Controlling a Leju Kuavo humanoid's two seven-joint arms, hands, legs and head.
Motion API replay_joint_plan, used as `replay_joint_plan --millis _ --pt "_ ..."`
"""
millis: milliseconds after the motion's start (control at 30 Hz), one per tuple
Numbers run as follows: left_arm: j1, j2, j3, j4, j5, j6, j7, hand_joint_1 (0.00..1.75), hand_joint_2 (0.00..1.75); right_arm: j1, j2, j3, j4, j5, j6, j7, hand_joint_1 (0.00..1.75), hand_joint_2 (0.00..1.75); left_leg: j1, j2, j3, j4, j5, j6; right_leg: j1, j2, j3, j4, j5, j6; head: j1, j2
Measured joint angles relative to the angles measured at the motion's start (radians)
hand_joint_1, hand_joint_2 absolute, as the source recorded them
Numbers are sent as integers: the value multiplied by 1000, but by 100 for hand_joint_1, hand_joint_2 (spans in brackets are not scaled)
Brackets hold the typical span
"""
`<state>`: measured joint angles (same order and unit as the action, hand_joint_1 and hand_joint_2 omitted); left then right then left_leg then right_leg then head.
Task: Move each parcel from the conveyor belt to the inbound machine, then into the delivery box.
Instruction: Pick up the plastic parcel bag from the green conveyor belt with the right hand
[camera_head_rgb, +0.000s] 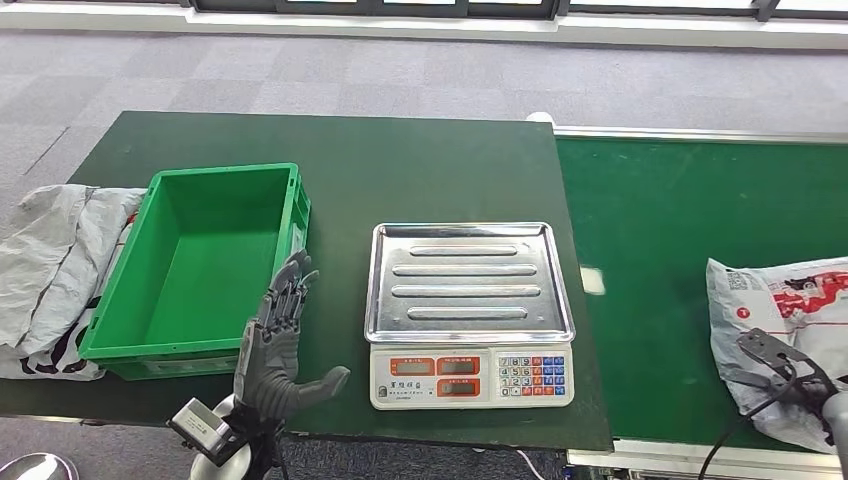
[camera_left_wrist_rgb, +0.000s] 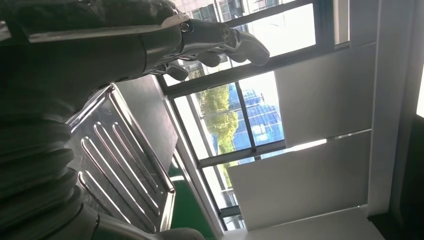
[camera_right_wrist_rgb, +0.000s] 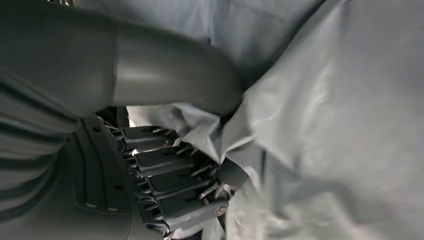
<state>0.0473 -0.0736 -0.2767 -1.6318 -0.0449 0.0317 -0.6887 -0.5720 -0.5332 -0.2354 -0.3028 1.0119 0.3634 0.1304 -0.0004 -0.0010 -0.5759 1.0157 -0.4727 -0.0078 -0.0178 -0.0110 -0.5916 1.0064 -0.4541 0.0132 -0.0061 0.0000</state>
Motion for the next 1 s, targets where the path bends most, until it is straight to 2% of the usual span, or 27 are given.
replay_joint_plan --millis 133,200,300,400,467,567,700,867,1000 --pt "0 -5 10 -4 -5 0 1 0 175 -12 11 14 3 13 19 8 175 175 0 0 0 0 0 0 0 0 0 0 0 0 0 0" --pt "1 -7 14 -4 -5 0 2 0 175 -23 17 22 4 12 25 -16 175 175 0 0 0 0 0 0 0 0 0 0 0 0 0 0" --pt "2 -7 18 -4 -6 1 0 0 175 -45 30 25 3 -11 0 -125 175 175 0 0 -5 0 0 0 0 0 1 1 0 0 0 0" --pt "12 -8 30 -18 -8 4 0 0 175 -84 54 35 -16 -18 -91 -262 175 175 0 1 -8 0 0 0 0 1 0 1 0 0 0 0" --pt "23 -11 40 -34 -15 5 6 0 175 -110 74 59 -52 0 -170 -299 175 175 0 1 -4 0 0 0 0 1 0 1 0 0 0 0" --pt "40 -17 48 -56 -24 7 14 0 175 -126 107 120 -146 -2 -250 -304 175 175 0 0 0 0 1 0 0 0 0 1 0 0 0 0" --pt "50 -22 53 -71 -25 12 18 0 175 -126 132 189 -251 -39 -260 -282 175 175 0 -3 0 0 1 0 0 -2 0 1 0 0 0 0" --pt "56 -24 63 -77 -25 18 18 0 175 -125 145 242 -310 -65 -273 -285 175 175 0 -3 0 0 1 0 0 -2 0 1 0 0 0 0" --pt "57 -24 66 -80 -25 19 18 0 175 -95 155 273 -388 -113 -313 -364 175 175 0 -3 0 0 1 0 0 -2 0 1 0 0 0 0"
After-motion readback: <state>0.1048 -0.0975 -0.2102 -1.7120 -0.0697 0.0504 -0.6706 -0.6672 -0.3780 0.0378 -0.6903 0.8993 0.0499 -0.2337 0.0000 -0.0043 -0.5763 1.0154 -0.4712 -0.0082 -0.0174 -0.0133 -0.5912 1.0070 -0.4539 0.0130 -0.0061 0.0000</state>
